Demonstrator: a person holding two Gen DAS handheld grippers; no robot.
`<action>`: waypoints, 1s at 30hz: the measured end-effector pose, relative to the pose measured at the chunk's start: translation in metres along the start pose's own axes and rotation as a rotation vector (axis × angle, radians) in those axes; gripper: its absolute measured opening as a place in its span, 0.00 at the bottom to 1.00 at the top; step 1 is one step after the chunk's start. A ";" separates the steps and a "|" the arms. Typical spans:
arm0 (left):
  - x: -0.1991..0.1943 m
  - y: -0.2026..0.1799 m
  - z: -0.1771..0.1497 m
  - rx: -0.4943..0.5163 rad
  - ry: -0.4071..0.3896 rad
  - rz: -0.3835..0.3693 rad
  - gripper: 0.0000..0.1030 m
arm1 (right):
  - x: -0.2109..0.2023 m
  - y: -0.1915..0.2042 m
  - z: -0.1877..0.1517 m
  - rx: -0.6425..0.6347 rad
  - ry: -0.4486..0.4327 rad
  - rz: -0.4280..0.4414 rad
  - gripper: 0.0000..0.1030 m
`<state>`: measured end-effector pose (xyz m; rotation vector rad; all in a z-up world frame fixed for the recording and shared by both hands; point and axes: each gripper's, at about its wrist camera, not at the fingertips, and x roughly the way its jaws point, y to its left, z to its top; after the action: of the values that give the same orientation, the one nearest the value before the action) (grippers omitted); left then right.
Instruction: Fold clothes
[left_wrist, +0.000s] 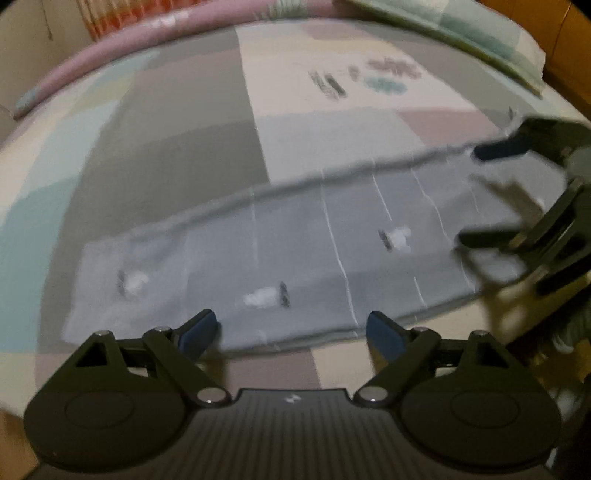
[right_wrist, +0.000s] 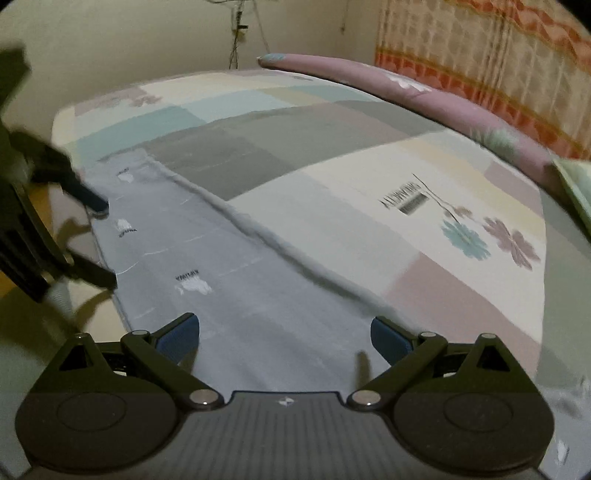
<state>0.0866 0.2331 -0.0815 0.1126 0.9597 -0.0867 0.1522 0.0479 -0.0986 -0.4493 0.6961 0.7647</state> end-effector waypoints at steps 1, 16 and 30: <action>-0.003 0.004 0.002 -0.012 -0.025 -0.002 0.86 | 0.005 0.006 0.000 -0.014 0.013 -0.017 0.98; 0.003 0.042 -0.007 -0.112 -0.060 -0.004 0.87 | -0.028 -0.019 -0.025 0.144 0.021 0.066 1.00; 0.022 0.088 0.024 -0.245 -0.191 -0.061 0.87 | -0.018 -0.022 -0.040 0.155 0.061 0.046 1.00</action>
<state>0.1297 0.3170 -0.0811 -0.1486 0.7759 -0.0350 0.1438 0.0011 -0.1106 -0.3174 0.8186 0.7367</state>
